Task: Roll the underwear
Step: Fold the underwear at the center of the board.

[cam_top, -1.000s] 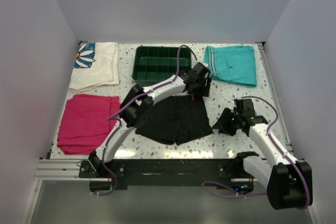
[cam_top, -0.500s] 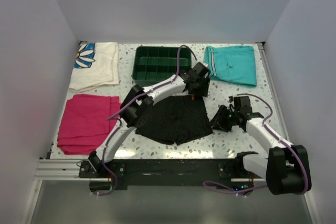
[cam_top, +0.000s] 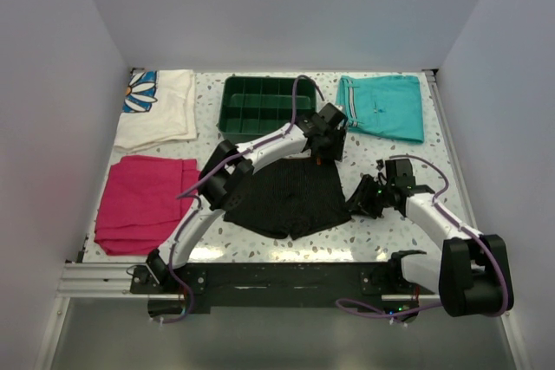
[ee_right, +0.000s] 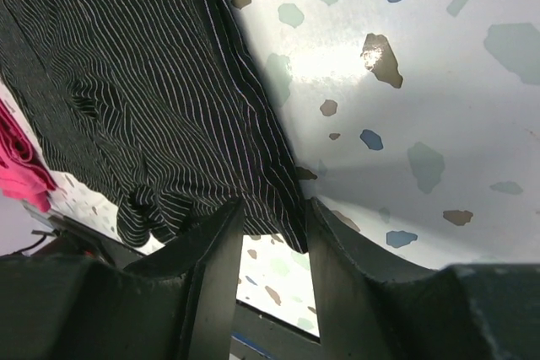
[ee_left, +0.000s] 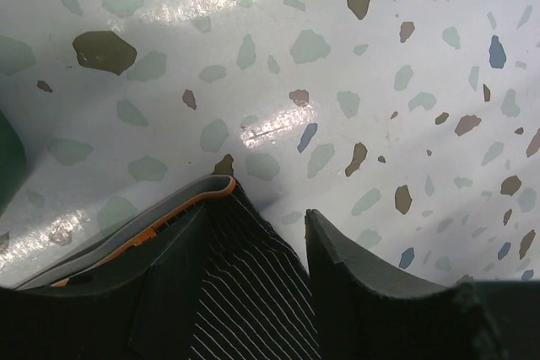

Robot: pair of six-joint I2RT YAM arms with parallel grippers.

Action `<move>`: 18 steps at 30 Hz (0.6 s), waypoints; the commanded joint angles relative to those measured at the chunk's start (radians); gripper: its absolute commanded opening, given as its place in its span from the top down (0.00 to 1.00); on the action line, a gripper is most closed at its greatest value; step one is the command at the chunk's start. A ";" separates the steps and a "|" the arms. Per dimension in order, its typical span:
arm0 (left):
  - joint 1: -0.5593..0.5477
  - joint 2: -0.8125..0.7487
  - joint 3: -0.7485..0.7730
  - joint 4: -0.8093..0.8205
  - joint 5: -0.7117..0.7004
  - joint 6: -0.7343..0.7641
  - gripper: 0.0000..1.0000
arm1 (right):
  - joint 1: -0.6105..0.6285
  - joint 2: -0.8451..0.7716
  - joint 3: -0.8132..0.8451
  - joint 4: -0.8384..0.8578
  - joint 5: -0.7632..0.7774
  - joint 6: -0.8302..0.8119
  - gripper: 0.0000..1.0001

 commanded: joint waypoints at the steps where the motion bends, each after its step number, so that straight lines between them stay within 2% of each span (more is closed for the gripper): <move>1: 0.006 0.016 0.042 -0.004 0.012 -0.014 0.48 | 0.000 0.004 -0.018 0.011 0.001 -0.027 0.63; 12: 0.006 0.019 0.033 0.020 0.026 -0.025 0.58 | -0.001 0.035 -0.041 0.029 -0.038 -0.051 0.71; 18: 0.004 0.025 0.033 0.020 0.035 -0.025 0.69 | 0.000 0.026 -0.038 0.032 -0.039 -0.050 0.76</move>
